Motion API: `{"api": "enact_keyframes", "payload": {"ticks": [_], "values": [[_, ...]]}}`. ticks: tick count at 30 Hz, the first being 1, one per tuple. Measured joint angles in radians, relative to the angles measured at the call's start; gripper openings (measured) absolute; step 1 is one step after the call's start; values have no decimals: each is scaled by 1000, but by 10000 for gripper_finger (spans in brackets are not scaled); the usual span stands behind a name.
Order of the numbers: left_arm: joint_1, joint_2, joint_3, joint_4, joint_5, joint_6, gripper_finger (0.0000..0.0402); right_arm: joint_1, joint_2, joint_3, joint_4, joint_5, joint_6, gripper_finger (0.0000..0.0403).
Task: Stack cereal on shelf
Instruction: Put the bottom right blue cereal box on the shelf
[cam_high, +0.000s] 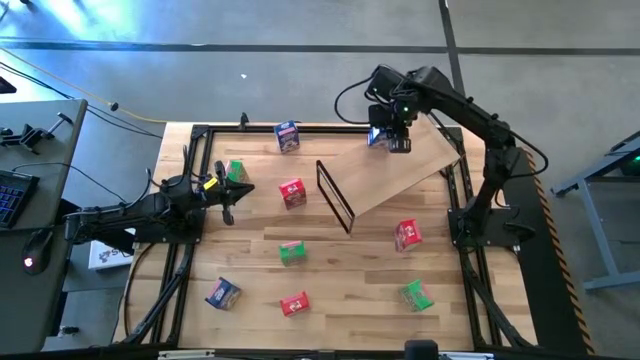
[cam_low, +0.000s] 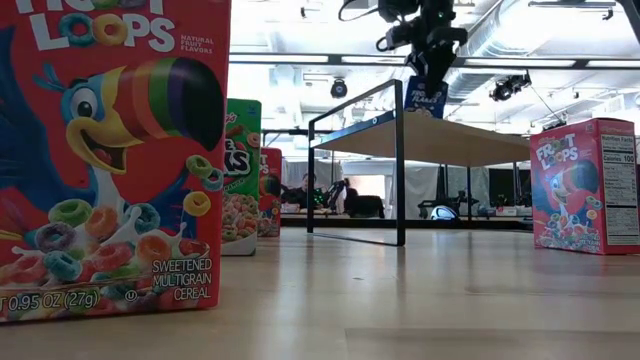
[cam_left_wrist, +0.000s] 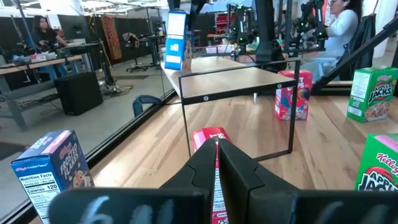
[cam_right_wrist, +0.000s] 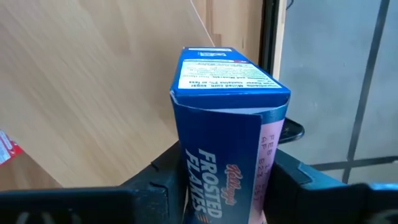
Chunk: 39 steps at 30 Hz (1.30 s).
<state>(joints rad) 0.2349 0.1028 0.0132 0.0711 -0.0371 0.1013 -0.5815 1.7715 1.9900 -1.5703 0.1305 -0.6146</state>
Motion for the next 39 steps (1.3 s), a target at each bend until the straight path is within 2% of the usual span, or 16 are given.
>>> {"api": "enact_keyframes", "payload": {"ticks": [11,16,20,34,39], "values": [[0,0,0,0,0,-3,12,1,3,-2,-3,58,20,173],[0,0,0,0,1,-3,12,1,3,-2,-2,69,42,204],[0,0,0,0,1,-3,12,1,3,-2,-2,120,56,222],[0,0,0,0,1,-3,12,21,-68,-2,-1,222,144,225],[0,0,0,0,1,-7,12,85,-114,9,-3,350,169,225]]}}
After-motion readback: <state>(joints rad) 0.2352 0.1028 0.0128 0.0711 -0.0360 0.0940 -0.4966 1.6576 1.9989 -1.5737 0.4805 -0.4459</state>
